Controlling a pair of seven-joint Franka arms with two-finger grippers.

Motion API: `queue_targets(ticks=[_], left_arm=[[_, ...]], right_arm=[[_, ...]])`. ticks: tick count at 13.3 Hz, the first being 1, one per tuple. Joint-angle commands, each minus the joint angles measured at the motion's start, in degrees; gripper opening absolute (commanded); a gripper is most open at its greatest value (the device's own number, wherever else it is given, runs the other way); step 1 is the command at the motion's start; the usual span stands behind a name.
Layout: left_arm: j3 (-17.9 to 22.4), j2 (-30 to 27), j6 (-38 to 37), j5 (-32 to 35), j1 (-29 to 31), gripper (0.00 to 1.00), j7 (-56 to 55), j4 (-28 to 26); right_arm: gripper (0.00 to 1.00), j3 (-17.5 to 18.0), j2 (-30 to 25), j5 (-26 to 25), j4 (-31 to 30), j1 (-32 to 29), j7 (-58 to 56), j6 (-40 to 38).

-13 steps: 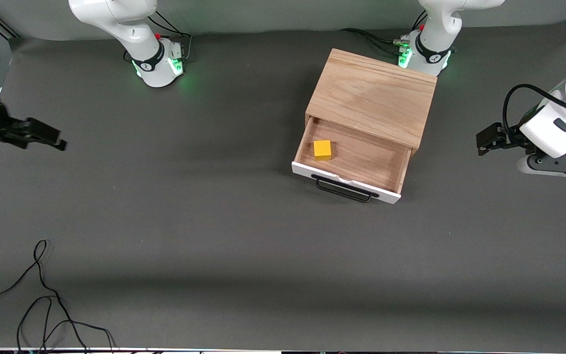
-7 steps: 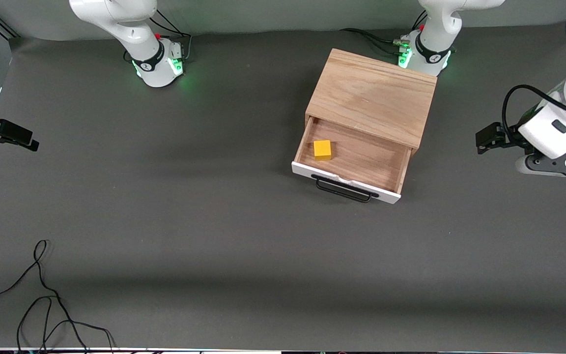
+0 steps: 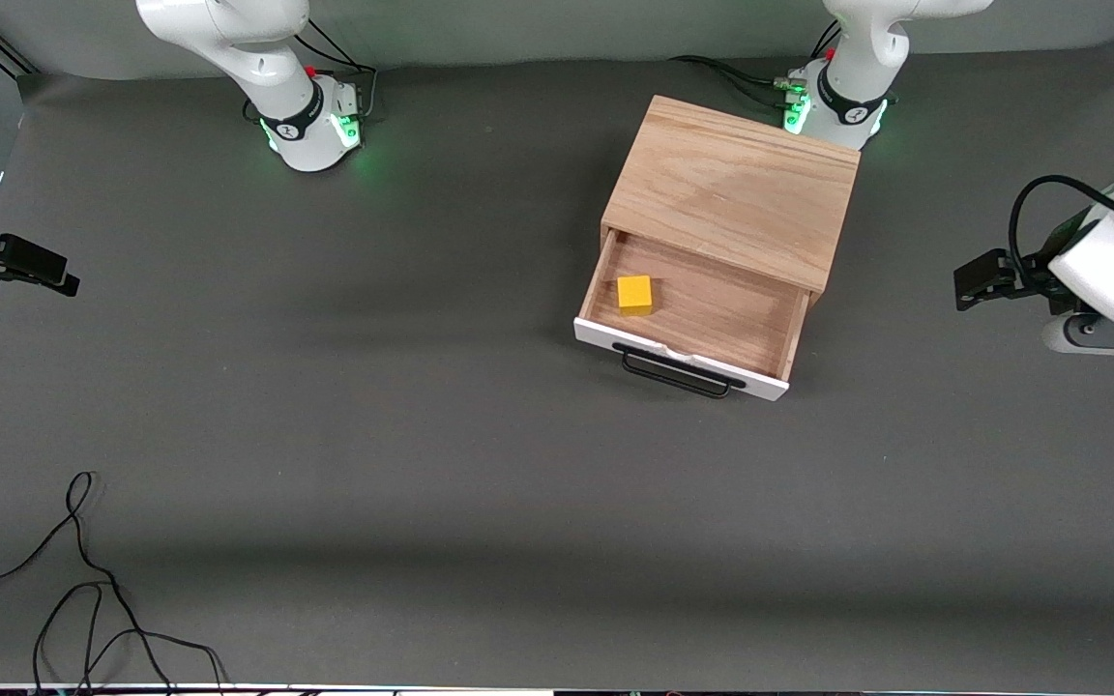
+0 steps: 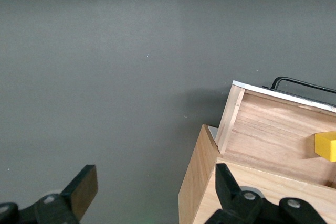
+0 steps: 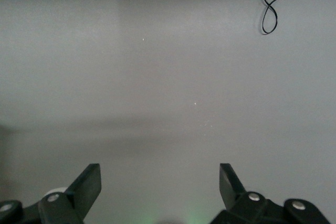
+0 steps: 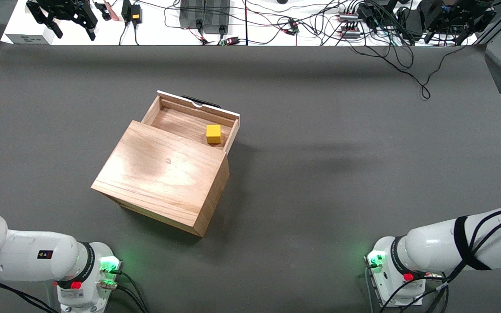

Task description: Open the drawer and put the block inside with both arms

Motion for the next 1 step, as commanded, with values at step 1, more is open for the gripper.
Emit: queue_targets(ticks=[1], left_arm=[[-0.57,0.86,-0.36,1.5,-0.43,1.0,-0.75,1.92]], right_arm=[[1.0,0.03,-1.09,-1.3,-0.8,0.05,-1.56,-0.79]])
